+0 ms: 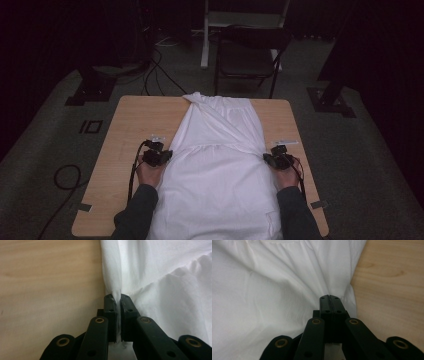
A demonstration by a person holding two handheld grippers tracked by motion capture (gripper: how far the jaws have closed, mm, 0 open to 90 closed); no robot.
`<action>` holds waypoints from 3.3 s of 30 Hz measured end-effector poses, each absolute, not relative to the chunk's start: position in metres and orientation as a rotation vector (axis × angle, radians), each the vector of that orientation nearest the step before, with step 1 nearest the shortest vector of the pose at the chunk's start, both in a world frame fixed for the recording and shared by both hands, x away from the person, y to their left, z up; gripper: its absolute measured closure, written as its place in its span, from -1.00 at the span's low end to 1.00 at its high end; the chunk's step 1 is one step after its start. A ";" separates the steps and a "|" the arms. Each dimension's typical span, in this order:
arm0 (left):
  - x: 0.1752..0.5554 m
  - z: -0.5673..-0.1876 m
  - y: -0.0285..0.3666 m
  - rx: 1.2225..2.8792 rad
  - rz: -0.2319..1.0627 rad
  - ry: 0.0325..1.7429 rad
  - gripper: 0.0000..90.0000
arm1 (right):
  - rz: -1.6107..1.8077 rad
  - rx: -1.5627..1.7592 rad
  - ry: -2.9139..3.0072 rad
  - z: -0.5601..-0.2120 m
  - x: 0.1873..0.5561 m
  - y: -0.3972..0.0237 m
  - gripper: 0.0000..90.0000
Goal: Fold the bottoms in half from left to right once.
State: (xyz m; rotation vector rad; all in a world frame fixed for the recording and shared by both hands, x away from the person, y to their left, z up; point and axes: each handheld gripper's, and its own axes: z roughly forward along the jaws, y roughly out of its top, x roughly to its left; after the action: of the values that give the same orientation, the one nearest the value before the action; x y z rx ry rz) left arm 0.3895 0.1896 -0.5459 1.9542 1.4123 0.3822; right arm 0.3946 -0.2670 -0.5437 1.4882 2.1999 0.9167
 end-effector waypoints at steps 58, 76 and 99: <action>0.390 -0.542 0.175 1.960 0.336 1.370 0.94 | 1.205 1.237 2.160 -0.463 0.456 -0.217 1.00; 0.422 -0.530 0.137 2.038 0.388 1.317 0.00 | 0.880 1.563 2.131 -0.537 0.465 -0.253 0.95; 0.391 -0.546 0.167 2.001 0.323 1.332 0.89 | 0.965 1.465 2.241 -0.544 0.423 -0.234 0.94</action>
State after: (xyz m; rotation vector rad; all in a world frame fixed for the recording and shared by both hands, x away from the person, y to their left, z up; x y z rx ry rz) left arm 0.3909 0.1668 -0.5456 2.0014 1.3319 0.3227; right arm 0.4230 -0.2336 -0.5444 1.4647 2.2410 0.9645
